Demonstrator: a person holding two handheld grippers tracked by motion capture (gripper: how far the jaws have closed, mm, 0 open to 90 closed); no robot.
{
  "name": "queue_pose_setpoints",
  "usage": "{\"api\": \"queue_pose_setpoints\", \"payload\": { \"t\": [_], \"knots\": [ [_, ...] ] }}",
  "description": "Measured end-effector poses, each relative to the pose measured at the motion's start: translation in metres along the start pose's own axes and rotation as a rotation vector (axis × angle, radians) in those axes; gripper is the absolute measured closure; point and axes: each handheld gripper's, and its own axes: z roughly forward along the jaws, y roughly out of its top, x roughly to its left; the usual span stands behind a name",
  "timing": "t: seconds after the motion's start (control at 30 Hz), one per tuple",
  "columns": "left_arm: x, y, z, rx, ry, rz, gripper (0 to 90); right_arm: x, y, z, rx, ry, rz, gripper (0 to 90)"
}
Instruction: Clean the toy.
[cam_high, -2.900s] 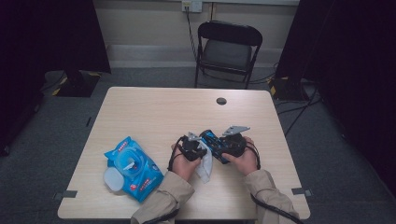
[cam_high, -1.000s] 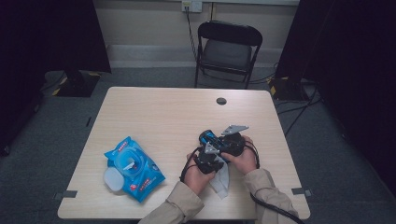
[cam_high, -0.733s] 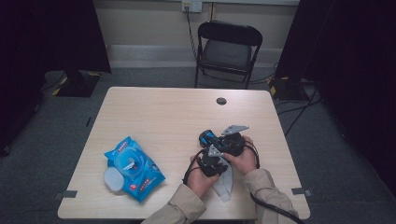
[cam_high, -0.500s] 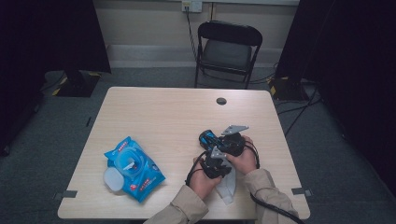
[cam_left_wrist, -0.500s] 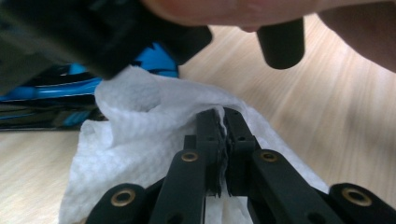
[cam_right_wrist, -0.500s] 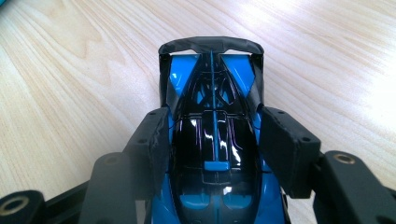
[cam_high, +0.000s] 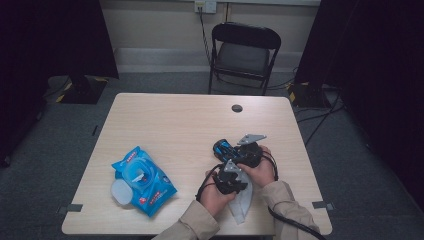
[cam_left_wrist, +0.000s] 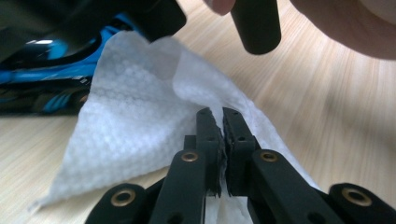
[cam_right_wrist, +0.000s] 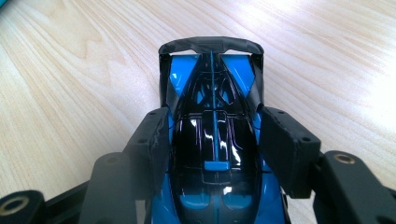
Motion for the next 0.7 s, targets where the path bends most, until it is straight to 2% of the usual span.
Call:
{"api": "queue_pose_setpoints", "payload": {
  "t": [0.13, 0.4, 0.57, 0.7],
  "knots": [
    [0.009, -0.001, -0.016, -0.004, 0.03, -0.001, 86.9, 0.0, 0.0, 0.0, 0.004, -0.002, -0.001, 43.5],
    [0.03, -0.001, -0.047, -0.031, 0.09, -0.035, 87.1, 0.001, 0.001, 0.0, 0.009, -0.005, -0.004, 43.5],
    [0.045, 0.003, -0.063, -0.056, 0.142, -0.063, 87.1, 0.001, 0.001, 0.0, 0.006, -0.004, -0.001, 43.5],
    [0.058, 0.007, -0.071, -0.08, 0.2, -0.086, 87.1, 0.001, 0.001, 0.0, 0.007, -0.006, -0.003, 43.5]
  ]
}}
